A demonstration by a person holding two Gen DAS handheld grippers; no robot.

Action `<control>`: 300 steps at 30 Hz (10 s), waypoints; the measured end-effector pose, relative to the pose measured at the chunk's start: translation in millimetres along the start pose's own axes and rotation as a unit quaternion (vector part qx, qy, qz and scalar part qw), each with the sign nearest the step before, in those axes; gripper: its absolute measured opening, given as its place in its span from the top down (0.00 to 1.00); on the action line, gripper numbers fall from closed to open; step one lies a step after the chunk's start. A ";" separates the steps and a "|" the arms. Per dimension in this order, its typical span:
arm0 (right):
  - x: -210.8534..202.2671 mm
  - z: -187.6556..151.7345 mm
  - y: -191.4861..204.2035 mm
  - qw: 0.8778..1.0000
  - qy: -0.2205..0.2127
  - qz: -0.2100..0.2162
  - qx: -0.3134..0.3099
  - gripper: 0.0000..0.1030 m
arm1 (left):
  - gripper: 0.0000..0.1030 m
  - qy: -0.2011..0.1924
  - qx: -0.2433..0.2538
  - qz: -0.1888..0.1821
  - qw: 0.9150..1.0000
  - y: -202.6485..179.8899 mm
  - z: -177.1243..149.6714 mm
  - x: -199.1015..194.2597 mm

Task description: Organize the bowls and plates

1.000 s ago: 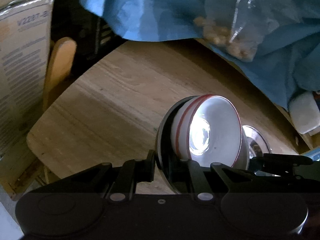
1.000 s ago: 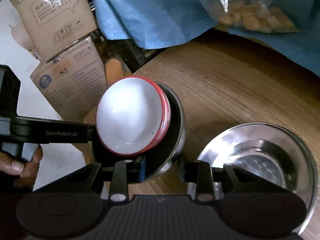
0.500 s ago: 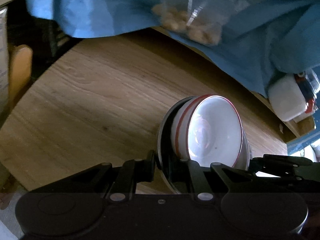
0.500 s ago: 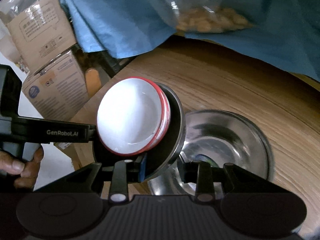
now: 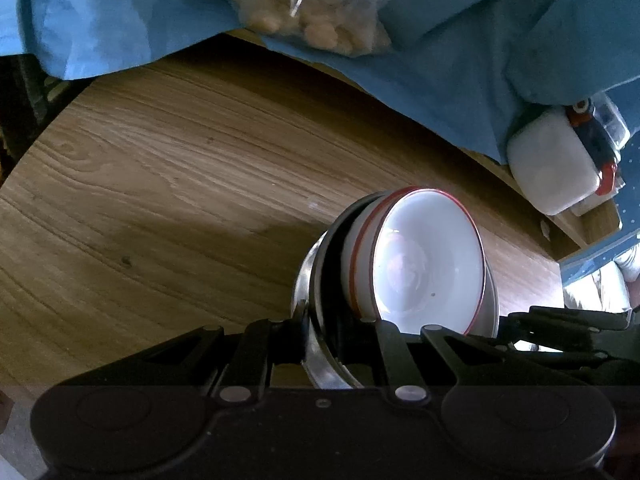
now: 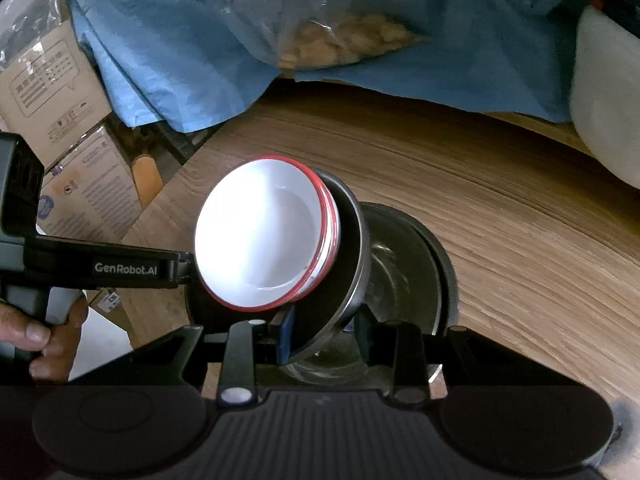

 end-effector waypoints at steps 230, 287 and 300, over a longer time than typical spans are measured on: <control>-140.9 -144.1 -107.2 0.967 -0.132 0.025 -0.216 0.00 | 0.01 -0.219 -0.102 0.288 0.927 -178.1 -227.5 -65.3; -152.8 -148.1 -103.3 0.965 -0.144 0.023 -0.216 0.00 | 0.01 -0.228 -0.097 0.288 0.925 -184.9 -231.4 -71.9; -153.0 -149.2 -102.3 0.965 -0.144 0.024 -0.219 0.00 | 0.01 -0.228 -0.100 0.289 0.924 -184.7 -233.7 -72.1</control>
Point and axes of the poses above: each gripper's, at about its wrist camera, not at the fingertips, and x roughly the way its jaws point, y to its left, z to its top, the point moved 4 cm from there along x, roughly the way its jaws point, and after that the axes turned 4 degrees about -z, right-handed, at the moved point
